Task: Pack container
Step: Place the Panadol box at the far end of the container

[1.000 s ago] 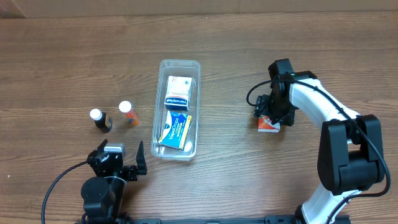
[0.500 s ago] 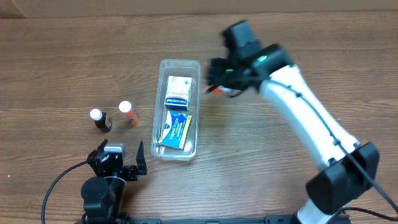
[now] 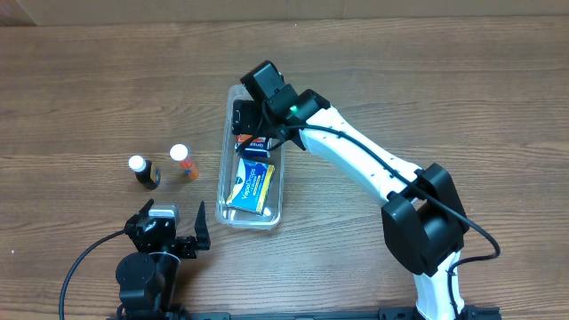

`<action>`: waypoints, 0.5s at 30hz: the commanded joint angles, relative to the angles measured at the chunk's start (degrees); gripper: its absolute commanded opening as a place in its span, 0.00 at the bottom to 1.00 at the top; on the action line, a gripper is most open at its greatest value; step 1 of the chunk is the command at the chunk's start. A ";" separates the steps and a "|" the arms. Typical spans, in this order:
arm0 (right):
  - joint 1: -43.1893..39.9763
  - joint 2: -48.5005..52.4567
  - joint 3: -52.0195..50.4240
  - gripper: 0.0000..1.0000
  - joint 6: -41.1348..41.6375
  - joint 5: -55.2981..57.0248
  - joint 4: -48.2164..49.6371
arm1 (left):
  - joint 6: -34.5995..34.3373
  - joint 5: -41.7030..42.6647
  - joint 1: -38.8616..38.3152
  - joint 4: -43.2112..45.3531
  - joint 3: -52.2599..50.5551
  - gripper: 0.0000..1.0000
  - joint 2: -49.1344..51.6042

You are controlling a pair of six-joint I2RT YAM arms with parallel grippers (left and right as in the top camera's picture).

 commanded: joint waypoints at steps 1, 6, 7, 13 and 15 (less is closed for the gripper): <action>-0.76 -1.46 0.81 1.00 -4.63 3.41 3.54 | -0.96 0.50 -0.37 0.28 -0.24 1.00 -0.55; -1.51 -6.84 4.24 1.00 -8.31 3.41 -0.31 | -0.96 0.50 -0.37 0.28 -0.24 1.00 -0.55; -2.19 -8.72 5.09 1.00 -8.22 3.41 -2.29 | -0.96 0.50 -0.37 0.28 -0.24 1.00 -0.55; -15.80 -20.61 6.34 0.99 1.22 3.34 -15.08 | -0.96 0.50 -0.37 0.28 -0.24 1.00 -0.55; -22.34 -22.27 6.34 1.00 1.22 1.51 -18.67 | -0.96 0.50 -0.37 0.28 -0.24 1.00 -0.55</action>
